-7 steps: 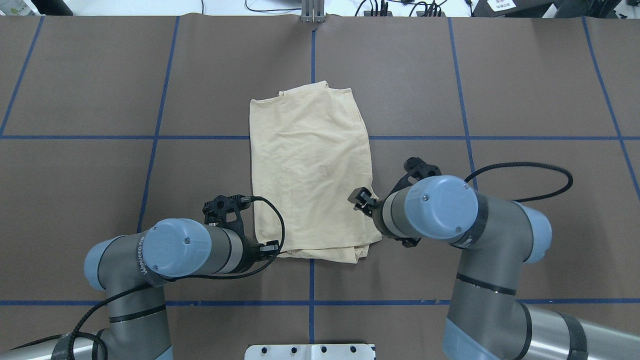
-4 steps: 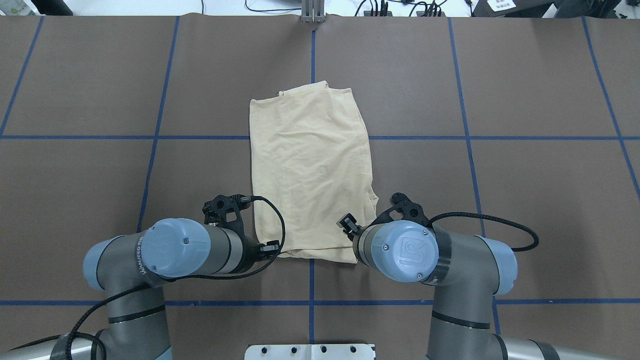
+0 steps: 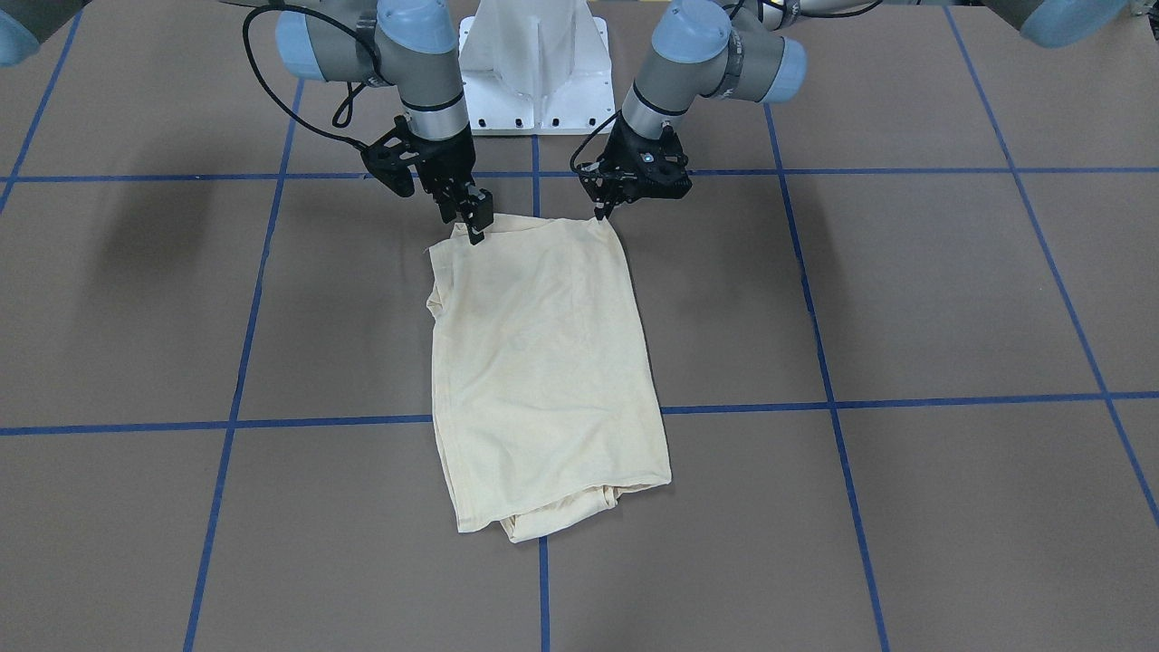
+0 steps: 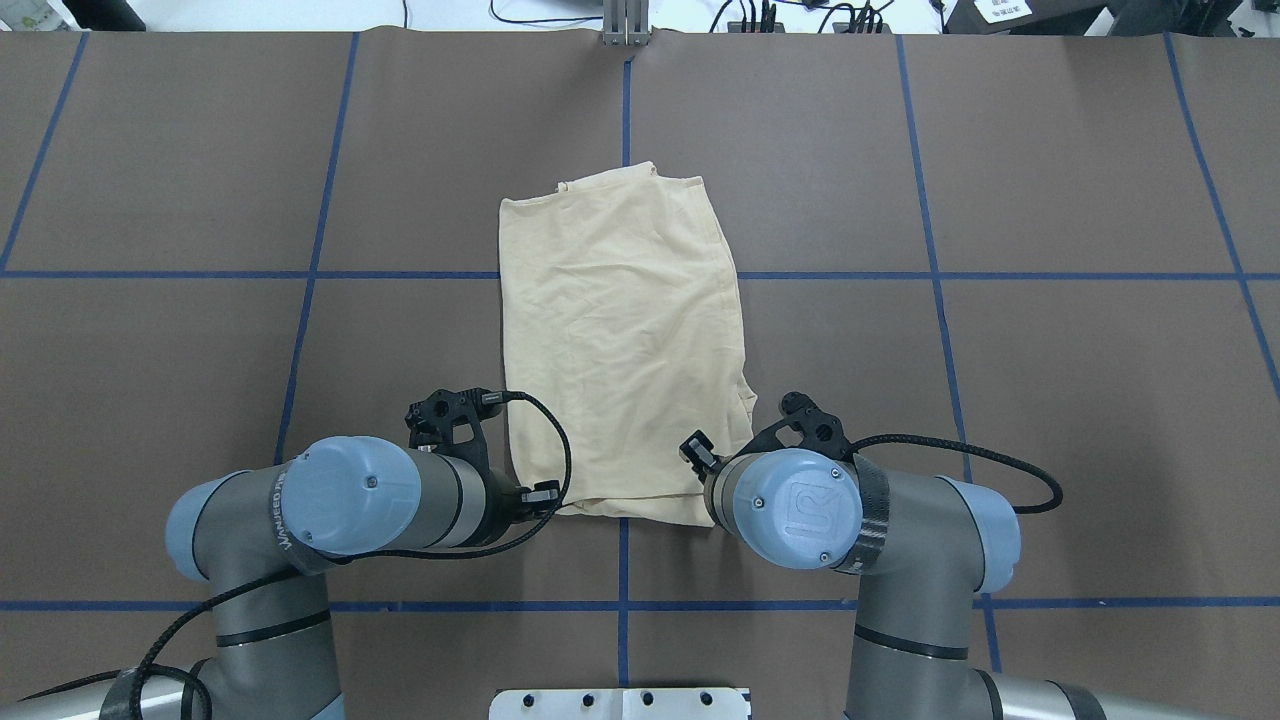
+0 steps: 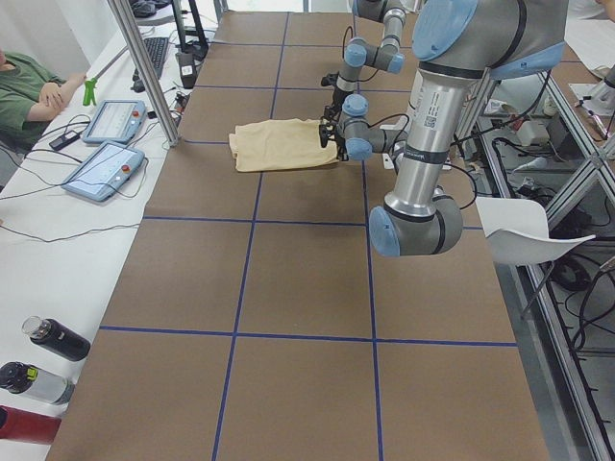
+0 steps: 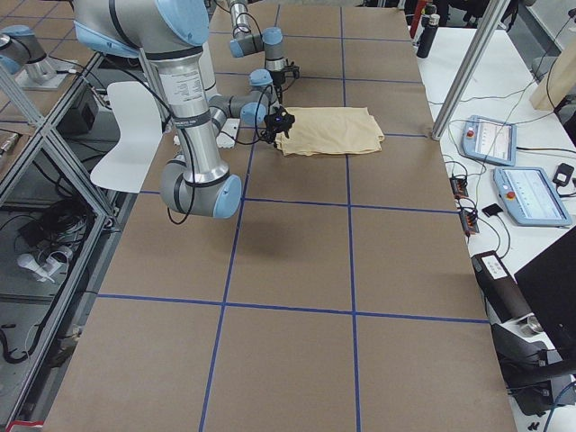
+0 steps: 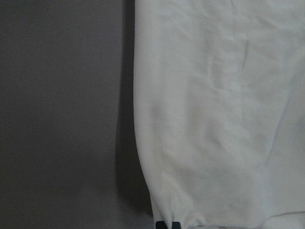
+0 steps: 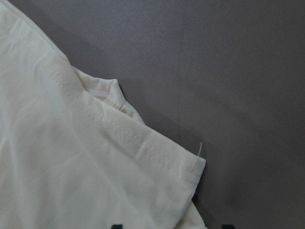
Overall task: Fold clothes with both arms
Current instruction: 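Grasp the near edge corners with both grippers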
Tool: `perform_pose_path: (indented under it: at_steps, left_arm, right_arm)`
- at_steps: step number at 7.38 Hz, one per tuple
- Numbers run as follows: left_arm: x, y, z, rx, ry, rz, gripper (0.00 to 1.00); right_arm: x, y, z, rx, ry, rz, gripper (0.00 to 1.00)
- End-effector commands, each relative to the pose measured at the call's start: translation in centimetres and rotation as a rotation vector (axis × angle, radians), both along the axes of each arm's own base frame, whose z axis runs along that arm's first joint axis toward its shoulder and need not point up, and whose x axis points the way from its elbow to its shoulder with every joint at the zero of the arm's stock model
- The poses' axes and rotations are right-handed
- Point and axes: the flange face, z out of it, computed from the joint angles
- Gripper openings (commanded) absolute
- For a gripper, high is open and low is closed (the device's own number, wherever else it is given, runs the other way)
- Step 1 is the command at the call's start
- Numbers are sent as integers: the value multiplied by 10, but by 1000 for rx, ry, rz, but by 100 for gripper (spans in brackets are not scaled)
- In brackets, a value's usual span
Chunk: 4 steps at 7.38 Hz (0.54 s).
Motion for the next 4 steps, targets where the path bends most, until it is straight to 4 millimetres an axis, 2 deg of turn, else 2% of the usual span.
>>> perform_pose_path:
  at_steps: [1, 4]
  left_arm:
    - [0, 0, -1, 0, 2, 0, 0]
    - [-1, 0, 0, 0, 0, 0, 0]
  right_arm:
    - [-11, -3, 1, -1, 11, 9, 66]
    - [-12, -2, 3, 0, 26, 1, 65]
